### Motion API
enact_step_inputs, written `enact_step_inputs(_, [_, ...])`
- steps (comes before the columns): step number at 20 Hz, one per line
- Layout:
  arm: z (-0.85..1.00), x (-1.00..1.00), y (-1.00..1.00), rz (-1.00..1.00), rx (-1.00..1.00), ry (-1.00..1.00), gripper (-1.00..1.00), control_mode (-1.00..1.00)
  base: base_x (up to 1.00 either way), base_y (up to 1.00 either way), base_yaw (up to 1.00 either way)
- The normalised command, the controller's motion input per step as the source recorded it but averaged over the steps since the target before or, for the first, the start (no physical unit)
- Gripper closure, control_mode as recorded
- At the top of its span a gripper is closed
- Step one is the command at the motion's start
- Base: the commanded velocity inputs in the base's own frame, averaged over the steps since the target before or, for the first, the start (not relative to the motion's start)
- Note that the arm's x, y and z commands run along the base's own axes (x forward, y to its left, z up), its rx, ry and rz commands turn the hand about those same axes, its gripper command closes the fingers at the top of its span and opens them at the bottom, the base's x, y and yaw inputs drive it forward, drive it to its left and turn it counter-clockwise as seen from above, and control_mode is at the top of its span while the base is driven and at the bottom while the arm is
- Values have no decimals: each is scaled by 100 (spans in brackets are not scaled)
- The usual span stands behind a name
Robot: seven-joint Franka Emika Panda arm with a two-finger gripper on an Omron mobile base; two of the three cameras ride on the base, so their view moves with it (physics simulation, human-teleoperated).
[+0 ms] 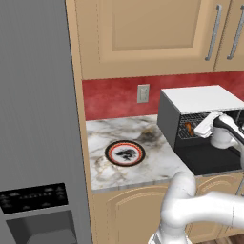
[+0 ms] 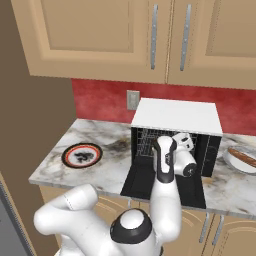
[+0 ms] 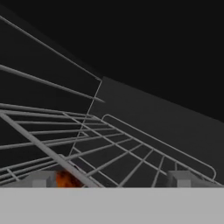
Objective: Open the toaster oven door. Place the baguette on the top rack in the toaster oven and place the chicken drumstick on the bottom rack.
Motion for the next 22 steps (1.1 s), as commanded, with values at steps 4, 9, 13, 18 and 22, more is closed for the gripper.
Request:
enact_step_inputs(4, [-17,18,-14,0,0,0,-100,-100,0,0,0])
enact_step_inputs(9, [-17,4,-14,0,0,0,-100,-100,0,0,0])
enact_step_inputs(13, [-17,0,-9,0,0,1,-100,-100,0,0,0])
enact_step_inputs(18, [-16,0,-3,0,0,3,-100,-100,0,0,0])
enact_step_inputs(22, [-18,0,0,1,0,9,-100,-100,0,0,0])
